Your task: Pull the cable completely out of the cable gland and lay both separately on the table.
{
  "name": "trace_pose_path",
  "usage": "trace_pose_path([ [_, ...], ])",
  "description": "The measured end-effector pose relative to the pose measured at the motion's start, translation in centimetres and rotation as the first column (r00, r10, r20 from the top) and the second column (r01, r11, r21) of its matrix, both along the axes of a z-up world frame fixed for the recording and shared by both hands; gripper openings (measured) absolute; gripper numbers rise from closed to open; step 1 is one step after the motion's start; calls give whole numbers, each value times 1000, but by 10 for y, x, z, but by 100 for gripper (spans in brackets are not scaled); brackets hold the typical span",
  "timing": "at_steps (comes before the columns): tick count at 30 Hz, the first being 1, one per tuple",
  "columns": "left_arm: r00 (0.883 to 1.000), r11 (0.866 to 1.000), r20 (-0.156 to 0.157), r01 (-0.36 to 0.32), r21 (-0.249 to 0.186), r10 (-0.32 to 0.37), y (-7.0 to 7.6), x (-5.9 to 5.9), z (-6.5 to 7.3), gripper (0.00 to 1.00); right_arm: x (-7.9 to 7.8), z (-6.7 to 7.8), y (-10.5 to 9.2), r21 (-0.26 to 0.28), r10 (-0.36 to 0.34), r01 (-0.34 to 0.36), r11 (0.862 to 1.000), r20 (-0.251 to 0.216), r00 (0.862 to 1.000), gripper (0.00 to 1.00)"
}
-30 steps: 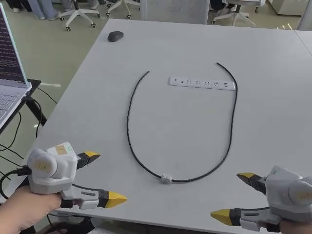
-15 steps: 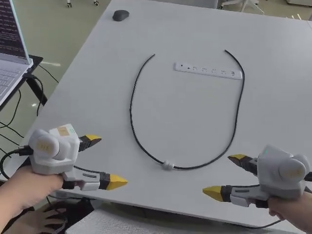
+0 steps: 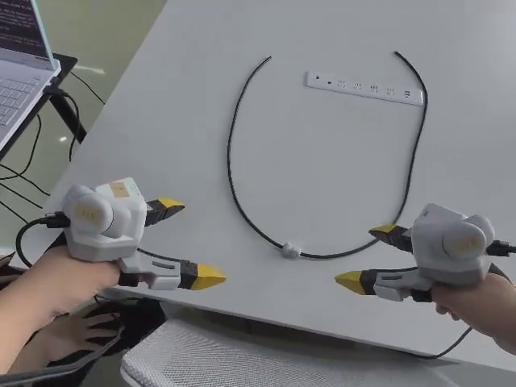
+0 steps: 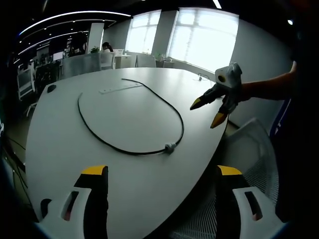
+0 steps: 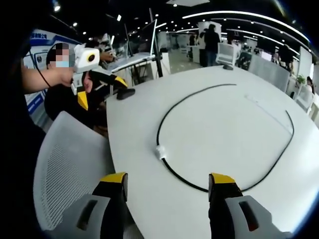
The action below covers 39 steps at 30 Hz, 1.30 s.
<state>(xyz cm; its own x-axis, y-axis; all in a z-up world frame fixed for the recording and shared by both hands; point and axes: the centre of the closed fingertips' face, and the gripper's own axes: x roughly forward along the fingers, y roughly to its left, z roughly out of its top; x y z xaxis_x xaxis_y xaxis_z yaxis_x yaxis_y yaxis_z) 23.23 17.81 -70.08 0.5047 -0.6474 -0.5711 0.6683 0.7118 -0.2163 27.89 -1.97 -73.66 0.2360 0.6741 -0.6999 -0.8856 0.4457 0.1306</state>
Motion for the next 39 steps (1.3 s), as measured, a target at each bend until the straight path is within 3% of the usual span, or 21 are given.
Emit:
trace_pose_path([
  [8,1000,1000,-6,-1,-4,1,2,0,-4,89,8,-10,15,-26,31,-31,999,-29,999,54],
  [15,1000,1000,-13,2,-8,-2,3,1,-8,90,12,-25,28,-83,92,-95,992,-41,995,49],
  [28,999,1000,-26,19,-9,-19,3,-5,-10,89,24,-46,50,-117,137,-147,982,-89,987,38],
  [33,999,1000,-29,24,-9,-24,5,-7,-11,89,22,-53,57,-125,150,-163,979,-111,982,36],
  [39,999,999,-36,34,-10,-34,9,-10,-18,89,15,-65,65,-159,194,-213,964,-130,972,33],
])
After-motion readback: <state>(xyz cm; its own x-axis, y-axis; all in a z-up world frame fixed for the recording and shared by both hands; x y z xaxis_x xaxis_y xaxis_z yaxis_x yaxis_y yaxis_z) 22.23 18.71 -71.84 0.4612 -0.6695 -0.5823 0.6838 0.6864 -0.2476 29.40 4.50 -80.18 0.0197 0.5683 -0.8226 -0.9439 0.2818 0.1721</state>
